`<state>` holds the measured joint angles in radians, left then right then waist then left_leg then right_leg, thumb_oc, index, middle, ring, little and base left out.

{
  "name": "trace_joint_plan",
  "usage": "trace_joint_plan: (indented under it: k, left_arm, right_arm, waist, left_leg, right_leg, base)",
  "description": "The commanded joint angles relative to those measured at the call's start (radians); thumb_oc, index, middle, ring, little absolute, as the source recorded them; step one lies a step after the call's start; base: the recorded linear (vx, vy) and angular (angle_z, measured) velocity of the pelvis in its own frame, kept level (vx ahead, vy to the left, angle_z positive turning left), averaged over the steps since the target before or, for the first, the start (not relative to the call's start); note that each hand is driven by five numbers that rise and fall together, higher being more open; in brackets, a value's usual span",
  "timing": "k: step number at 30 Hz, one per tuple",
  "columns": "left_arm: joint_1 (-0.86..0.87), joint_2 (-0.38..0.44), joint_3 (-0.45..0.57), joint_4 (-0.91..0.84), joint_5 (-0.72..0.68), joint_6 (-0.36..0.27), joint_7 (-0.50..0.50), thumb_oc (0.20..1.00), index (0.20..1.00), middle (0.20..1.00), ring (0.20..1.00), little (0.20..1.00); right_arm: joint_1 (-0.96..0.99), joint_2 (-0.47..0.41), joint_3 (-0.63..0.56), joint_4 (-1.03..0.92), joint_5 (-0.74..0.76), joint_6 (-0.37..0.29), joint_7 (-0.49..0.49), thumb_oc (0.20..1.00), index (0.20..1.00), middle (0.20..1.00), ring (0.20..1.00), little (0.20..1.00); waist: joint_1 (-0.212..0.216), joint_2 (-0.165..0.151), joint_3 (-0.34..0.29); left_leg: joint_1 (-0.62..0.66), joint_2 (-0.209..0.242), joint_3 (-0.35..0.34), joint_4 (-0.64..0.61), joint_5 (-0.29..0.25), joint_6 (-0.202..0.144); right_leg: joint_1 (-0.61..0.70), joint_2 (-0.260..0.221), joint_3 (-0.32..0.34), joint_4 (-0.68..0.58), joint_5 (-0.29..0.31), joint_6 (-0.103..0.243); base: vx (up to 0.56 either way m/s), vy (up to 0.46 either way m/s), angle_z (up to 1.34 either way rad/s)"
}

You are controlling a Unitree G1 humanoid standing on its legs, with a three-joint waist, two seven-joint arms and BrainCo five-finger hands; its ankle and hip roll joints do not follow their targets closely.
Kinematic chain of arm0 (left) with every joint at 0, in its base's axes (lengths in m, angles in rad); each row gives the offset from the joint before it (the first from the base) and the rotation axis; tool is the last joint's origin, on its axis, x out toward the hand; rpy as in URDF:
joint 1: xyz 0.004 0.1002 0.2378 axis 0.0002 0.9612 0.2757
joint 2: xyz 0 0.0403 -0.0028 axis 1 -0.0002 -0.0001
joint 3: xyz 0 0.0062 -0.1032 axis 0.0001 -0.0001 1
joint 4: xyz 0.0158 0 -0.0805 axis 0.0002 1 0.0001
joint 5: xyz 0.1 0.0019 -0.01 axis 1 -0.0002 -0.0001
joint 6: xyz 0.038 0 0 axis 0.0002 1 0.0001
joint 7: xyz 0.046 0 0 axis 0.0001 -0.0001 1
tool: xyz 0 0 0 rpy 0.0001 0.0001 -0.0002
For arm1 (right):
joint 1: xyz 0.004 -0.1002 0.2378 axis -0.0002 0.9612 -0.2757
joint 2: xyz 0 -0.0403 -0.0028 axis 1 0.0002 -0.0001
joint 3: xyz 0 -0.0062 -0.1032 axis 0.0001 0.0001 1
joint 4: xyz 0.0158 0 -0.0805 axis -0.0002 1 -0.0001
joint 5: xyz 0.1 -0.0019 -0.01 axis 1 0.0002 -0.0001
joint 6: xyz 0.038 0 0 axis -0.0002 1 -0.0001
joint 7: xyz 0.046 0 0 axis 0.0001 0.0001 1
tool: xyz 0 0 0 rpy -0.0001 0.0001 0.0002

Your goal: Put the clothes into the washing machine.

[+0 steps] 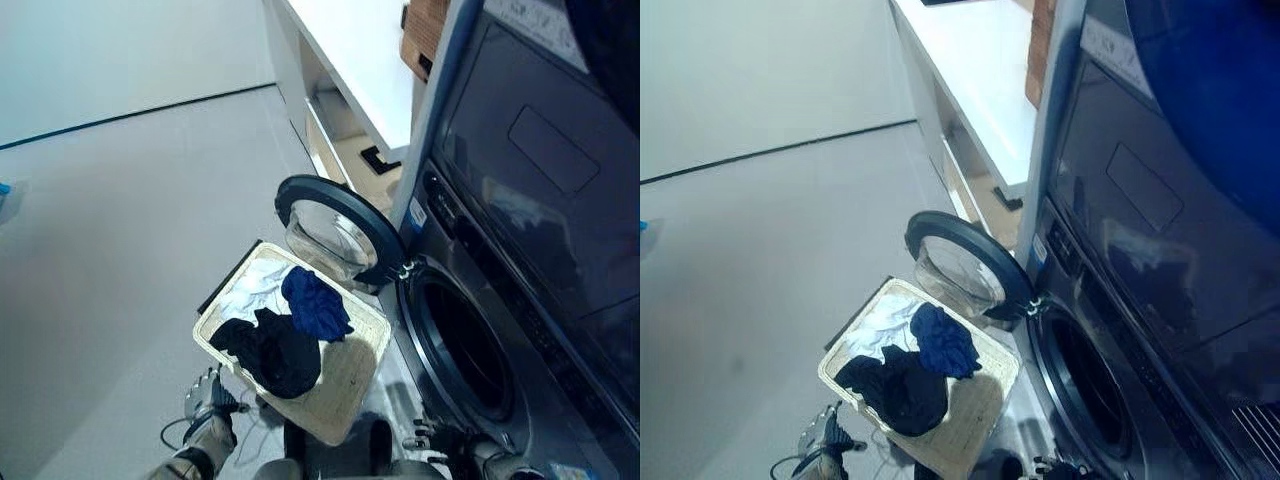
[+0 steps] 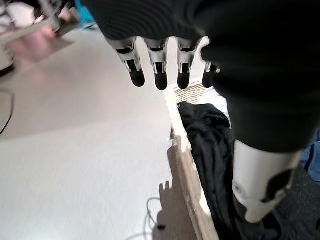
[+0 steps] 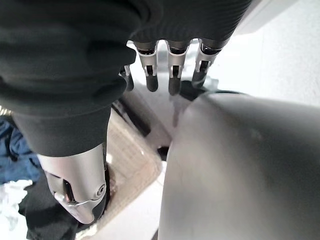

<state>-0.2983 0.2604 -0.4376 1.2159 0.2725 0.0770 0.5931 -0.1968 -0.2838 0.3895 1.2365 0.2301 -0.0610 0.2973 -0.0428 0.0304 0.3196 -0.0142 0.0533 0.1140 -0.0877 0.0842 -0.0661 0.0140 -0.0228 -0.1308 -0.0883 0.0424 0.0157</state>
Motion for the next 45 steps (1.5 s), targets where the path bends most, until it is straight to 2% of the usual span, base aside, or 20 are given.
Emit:
trace_joint_plan:
  k: [1, 6, 10, 20, 26, 32, 35, 37, 39, 41, 42, 44, 45]
  left_arm:
    - [-0.099, 0.025, -0.035, 0.041, 0.019, 0.028, 0.065, 1.0, 1.0, 1.0, 1.0, 1.0]
    - [-0.176, 0.034, -0.037, 0.046, -0.005, 0.031, 0.076, 1.0, 1.0, 1.0, 1.0, 1.0]
    - [-0.253, 0.049, -0.033, 0.047, -0.03, 0.034, 0.107, 1.0, 1.0, 1.0, 1.0, 1.0]
    - [-0.409, 0.127, -0.025, 0.024, -0.079, 0.055, 0.157, 1.0, 1.0, 1.0, 1.0, 1.0]
    - [-0.477, 0.157, -0.037, 0.032, -0.097, 0.069, 0.173, 1.0, 1.0, 1.0, 1.0, 1.0]
    - [-0.556, 0.179, -0.039, 0.048, -0.104, 0.077, 0.188, 1.0, 1.0, 1.0, 1.0, 1.0]
    - [-0.573, 0.184, -0.045, 0.051, -0.105, 0.081, 0.178, 1.0, 1.0, 1.0, 1.0, 1.0]
    - [-0.615, 0.194, -0.071, 0.056, -0.096, 0.101, 0.132, 1.0, 1.0, 1.0, 1.0, 1.0]
    - [-0.625, 0.197, -0.078, 0.058, -0.096, 0.102, 0.117, 1.0, 1.0, 1.0, 1.0, 1.0]
    - [-0.653, 0.203, -0.105, 0.064, -0.076, 0.125, 0.043, 1.0, 1.0, 1.0, 1.0, 1.0]
    - [-0.653, 0.203, -0.105, 0.064, -0.076, 0.125, 0.043, 1.0, 1.0, 1.0, 1.0, 1.0]
    - [-0.69, 0.195, -0.168, 0.08, -0.062, 0.18, -0.104, 1.0, 1.0, 1.0, 1.0, 1.0]
    - [-0.695, 0.192, -0.182, 0.085, -0.063, 0.184, -0.14, 1.0, 1.0, 1.0, 1.0, 1.0]
  right_arm:
    - [-0.081, 0.005, 0.069, -0.035, 0.042, -0.03, -0.019, 1.0, 1.0, 1.0, 1.0, 1.0]
    - [-0.133, 0.009, 0.096, -0.06, 0.077, -0.047, -0.045, 1.0, 1.0, 1.0, 1.0, 1.0]
    - [-0.182, 0.012, 0.096, -0.108, 0.193, -0.054, -0.064, 1.0, 1.0, 1.0, 1.0, 1.0]
    - [-0.214, 0.006, 0.135, -0.198, 0.277, -0.066, -0.096, 1.0, 1.0, 1.0, 1.0, 1.0]
    - [-0.229, 0.004, 0.159, -0.226, 0.32, -0.076, -0.106, 1.0, 1.0, 1.0, 1.0, 1.0]
    - [-0.241, 0.003, 0.186, -0.275, 0.392, -0.095, -0.122, 1.0, 1.0, 1.0, 1.0, 1.0]
    - [-0.242, 0.0, 0.19, -0.29, 0.402, -0.095, -0.125, 1.0, 1.0, 1.0, 1.0, 1.0]
    - [-0.245, -0.009, 0.2, -0.323, 0.427, -0.103, -0.132, 1.0, 1.0, 1.0, 1.0, 1.0]
    - [-0.246, -0.012, 0.202, -0.329, 0.433, -0.105, -0.131, 1.0, 1.0, 1.0, 1.0, 1.0]
    - [-0.249, -0.018, 0.208, -0.349, 0.442, -0.107, -0.136, 1.0, 1.0, 1.0, 1.0, 1.0]
    - [-0.249, -0.018, 0.208, -0.349, 0.442, -0.107, -0.136, 1.0, 1.0, 1.0, 1.0, 1.0]
    - [-0.262, -0.028, 0.208, -0.373, 0.455, -0.101, -0.141, 1.0, 1.0, 1.0, 1.0, 1.0]
    - [-0.264, -0.028, 0.21, -0.379, 0.456, -0.099, -0.145, 1.0, 1.0, 1.0, 1.0, 1.0]
  waist:
    - [-0.01, -0.052, 0.064]
    - [-0.013, -0.066, 0.131]
    - [-0.022, -0.091, 0.2]
    - [-0.052, -0.151, 0.2]
    - [-0.066, -0.173, 0.2]
    - [-0.089, -0.21, 0.2]
    - [-0.095, -0.215, 0.2]
    - [-0.11, -0.229, 0.2]
    - [-0.113, -0.231, 0.2]
    - [-0.124, -0.238, 0.2]
    - [-0.124, -0.238, 0.2]
    - [-0.141, -0.242, 0.2]
    - [-0.144, -0.243, 0.2]
  left_leg:
    - [-0.057, -0.113, 0.08, 0.066, -0.085, 0.067]
    - [-0.118, -0.121, 0.087, 0.089, -0.08, 0.069]
    - [-0.187, -0.121, 0.094, 0.123, -0.071, 0.065]
    - [-0.408, -0.11, 0.093, 0.17, -0.045, 0.045]
    - [-0.484, -0.108, 0.081, 0.202, -0.046, 0.034]
    - [-0.582, -0.101, 0.067, 0.249, -0.05, 0.022]
    - [-0.6, -0.101, 0.064, 0.258, -0.051, 0.021]
    - [-0.651, -0.1, 0.05, 0.282, -0.052, 0.018]
    - [-0.663, -0.1, 0.048, 0.287, -0.053, 0.018]
    - [-0.691, -0.099, 0.045, 0.299, -0.056, 0.017]
    - [-0.691, -0.099, 0.045, 0.299, -0.056, 0.017]
    - [-0.739, -0.102, 0.039, 0.312, -0.057, 0.016]
    - [-0.748, -0.102, 0.039, 0.314, -0.058, 0.016]
  right_leg:
    - [-0.119, -0.018, 0.075, 0.017, 0.059, 0.084]
    - [-0.186, -0.027, 0.09, 0.033, 0.081, 0.098]
    - [-0.264, -0.026, 0.104, 0.06, 0.102, 0.105]
    - [-0.484, -0.012, 0.088, 0.083, 0.141, 0.103]
    - [-0.553, -0.007, 0.084, 0.09, 0.154, 0.099]
    - [-0.638, -0.001, 0.088, 0.101, 0.174, 0.096]
    - [-0.655, 0.002, 0.09, 0.105, 0.177, 0.094]
    - [-0.702, 0.007, 0.099, 0.113, 0.187, 0.091]
    - [-0.713, 0.008, 0.101, 0.115, 0.189, 0.091]
    - [-0.742, 0.011, 0.105, 0.121, 0.193, 0.09]
    - [-0.742, 0.011, 0.105, 0.121, 0.193, 0.09]
    - [-0.792, 0.013, 0.111, 0.126, 0.203, 0.091]
    - [-0.803, 0.013, 0.113, 0.128, 0.205, 0.091]
  base:
    - [-0.07, 0.048, -0.24]
    - [-0.09, 0.037, -0.08]
    - [-0.07, 0.03, -0.09]
    - [-0.04, -0.012, -0.05]
    - [0.0, -0.049, -0.02]
    - [0.01, -0.069, -0.03]
    - [0.01, -0.036, -0.03]
    - [0.03, -0.054, -0.03]
    - [0.01, -0.02, -0.01]
    - [0.01, -0.022, -0.04]
    - [0.02, -0.018, -0.07]
    - [0.02, -0.016, -0.12]
    - [0.02, -0.005, -0.11]
